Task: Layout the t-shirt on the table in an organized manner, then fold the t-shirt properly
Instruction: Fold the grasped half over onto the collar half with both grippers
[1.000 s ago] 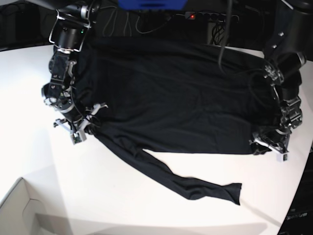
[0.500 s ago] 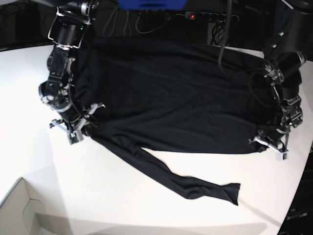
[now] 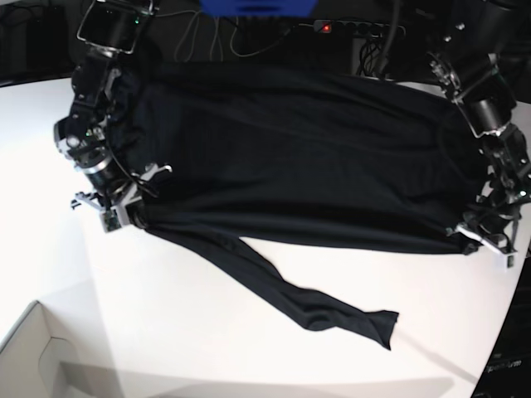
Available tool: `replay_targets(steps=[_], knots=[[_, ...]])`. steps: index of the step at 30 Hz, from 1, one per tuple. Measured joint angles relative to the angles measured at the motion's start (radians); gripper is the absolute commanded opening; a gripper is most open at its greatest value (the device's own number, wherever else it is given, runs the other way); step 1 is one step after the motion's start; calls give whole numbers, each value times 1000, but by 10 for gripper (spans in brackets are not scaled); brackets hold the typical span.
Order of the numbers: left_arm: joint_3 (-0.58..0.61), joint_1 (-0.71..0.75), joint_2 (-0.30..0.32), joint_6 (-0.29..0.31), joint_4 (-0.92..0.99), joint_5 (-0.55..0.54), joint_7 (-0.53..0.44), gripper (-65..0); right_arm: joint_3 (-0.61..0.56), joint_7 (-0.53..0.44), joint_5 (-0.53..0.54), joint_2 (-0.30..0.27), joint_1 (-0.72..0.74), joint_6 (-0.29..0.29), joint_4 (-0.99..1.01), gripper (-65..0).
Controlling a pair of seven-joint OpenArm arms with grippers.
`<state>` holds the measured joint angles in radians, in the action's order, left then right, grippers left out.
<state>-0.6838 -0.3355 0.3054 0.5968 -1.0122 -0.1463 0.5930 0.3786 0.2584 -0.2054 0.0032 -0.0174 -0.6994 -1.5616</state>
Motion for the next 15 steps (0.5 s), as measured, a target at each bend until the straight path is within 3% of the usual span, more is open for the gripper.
replay_targets(steps=[5, 15], knots=[[-6, 82, 1, -1, -124, -78, 123, -649, 0, 0, 8, 6, -61, -3, -82, -650], [-10, 272, 2, -10, -369, -232, 206, -649, -3, -9, 117, 0, -261, -2, -275, -650]])
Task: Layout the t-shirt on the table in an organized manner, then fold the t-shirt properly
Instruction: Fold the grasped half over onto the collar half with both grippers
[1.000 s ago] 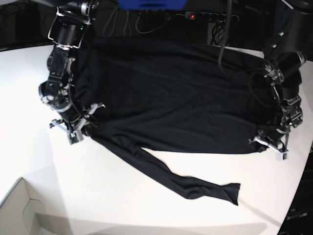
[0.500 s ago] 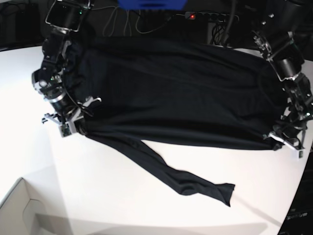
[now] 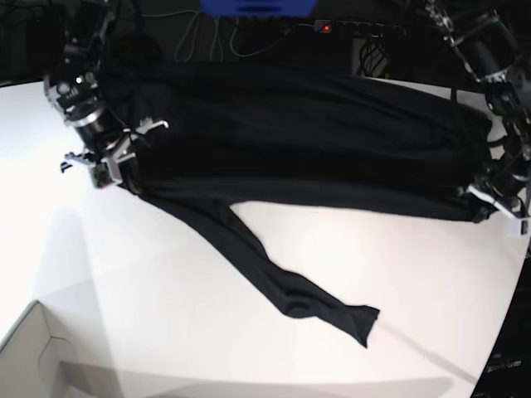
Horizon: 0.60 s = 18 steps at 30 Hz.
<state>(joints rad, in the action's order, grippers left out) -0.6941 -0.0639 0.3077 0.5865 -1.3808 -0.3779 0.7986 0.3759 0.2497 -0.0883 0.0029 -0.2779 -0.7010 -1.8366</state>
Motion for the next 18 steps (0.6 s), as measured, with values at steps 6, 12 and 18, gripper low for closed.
replay_targets(steps=[6, 12, 18], knots=[[-79, 59, 2, 5, -57, -16, -1, -649, -5, 1, 26, 0, -98, -2, -52, -650], [-113, 100, 0, 12, -57, -16, 6, -649, -5, -7, 31, 0, -160, -2, -54, -650], [-115, 142, 3, 12, -59, -20, 3, -649, -7, -7, 31, 0, -217, -2, -55, -650]])
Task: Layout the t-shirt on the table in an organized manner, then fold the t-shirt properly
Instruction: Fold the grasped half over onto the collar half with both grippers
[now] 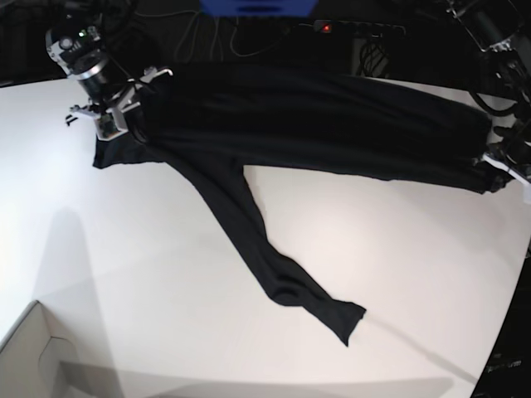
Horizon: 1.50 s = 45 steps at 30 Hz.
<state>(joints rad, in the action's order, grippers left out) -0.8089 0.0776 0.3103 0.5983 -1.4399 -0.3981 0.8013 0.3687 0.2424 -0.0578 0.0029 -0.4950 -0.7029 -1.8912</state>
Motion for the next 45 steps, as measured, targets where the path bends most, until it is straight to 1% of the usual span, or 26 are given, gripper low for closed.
replay_targets(steps=[12, 16, 18, 24, 29, 31, 34, 36, 40, 45], knots=[[0, 47, -1, 0, 8, 12, -3, -649, -2, 2, 2, 0, -53, -1, -8, -650], [5, 47, -3, 0, 8, 11, -2, -649, -20, 8, -6, 3, -49, 0, -6, -650], [6, 51, -3, 0, 10, 11, -5, -649, -24, -3, 2, 10, -49, 0, 9, -650], [6, 72, 3, -1, 102, 15, -5, -646, -46, 15, -8, 8, -54, 0, 93, -650], [6, 71, 5, 0, 146, 6, -20, -643, -45, 8, -8, 8, -54, 0, 96, -650], [6, 71, 5, 0, 146, 4, -20, -616, -45, 8, -8, 8, -54, 0, 96, -650], [6, 71, 6, 0, 146, 4, -20, -542, -45, -4, -3, 7, -45, 0, 129, -650], [6, 68, 5, 0, 146, 5, -20, -499, -39, 10, -8, 6, -3, -1, 188, -650], [6, 63, 2, 0, 151, 11, -20, -484, -38, -24, 15, -37, 80, 0, 284, -650], [-2, 26, -22, -3, 202, -3, -48, -484, -38, -46, 34, -66, 144, -4, 355, -650]])
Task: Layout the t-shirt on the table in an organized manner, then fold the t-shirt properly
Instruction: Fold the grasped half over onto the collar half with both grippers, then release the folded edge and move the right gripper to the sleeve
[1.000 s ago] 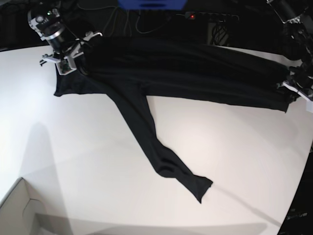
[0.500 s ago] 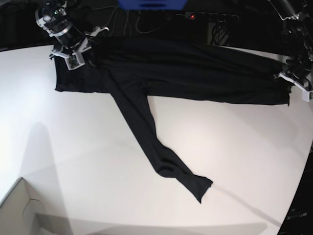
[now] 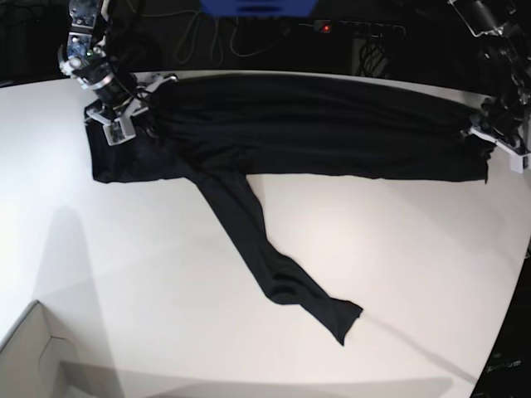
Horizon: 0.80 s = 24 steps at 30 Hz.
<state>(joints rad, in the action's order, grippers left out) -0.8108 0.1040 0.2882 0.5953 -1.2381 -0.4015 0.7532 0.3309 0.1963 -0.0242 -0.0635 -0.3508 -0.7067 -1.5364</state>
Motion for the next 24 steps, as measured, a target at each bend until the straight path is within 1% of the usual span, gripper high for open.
replay_targets(steps=[5, 7, 11, 13, 15, 18, 21, 23, 24], knots=[[-1, -56, 6, 4, 75, -16, -18, -484, 0, 3, 0, -34, 71, 0, 53, -650], [-1, -58, 6, 5, 76, -17, -16, -483, 0, 0, 1, -46, 69, 0, 55, -648], [-2, -54, 5, 4, 73, -27, -14, -483, 0, -2, 3, -53, 55, 0, 51, -541], [-3, -48, 5, 5, 72, -31, -13, -483, -4, -2, 2, -76, 36, -1, 35, -474], [-3, -34, 5, 10, 72, -44, -21, -483, 5, 18, -5, -83, 10, 0, 0, -420], [-9, -30, 5, 11, 71, -46, -19, -483, 48, 58, -32, -57, -25, 1, -75, -350], [-34, -32, 3, 15, 71, -44, -9, -483, 111, 67, -43, -11, -31, 5, -153, -285], [-46, -29, 2, 15, 72, -41, -10, -483, 155, 55, -39, 29, -15, 5, -198, -257], [-46, -29, 3, 15, 72, -41, -10, -483, 169, 52, -39, 40, -9, 5, -212, -254]])
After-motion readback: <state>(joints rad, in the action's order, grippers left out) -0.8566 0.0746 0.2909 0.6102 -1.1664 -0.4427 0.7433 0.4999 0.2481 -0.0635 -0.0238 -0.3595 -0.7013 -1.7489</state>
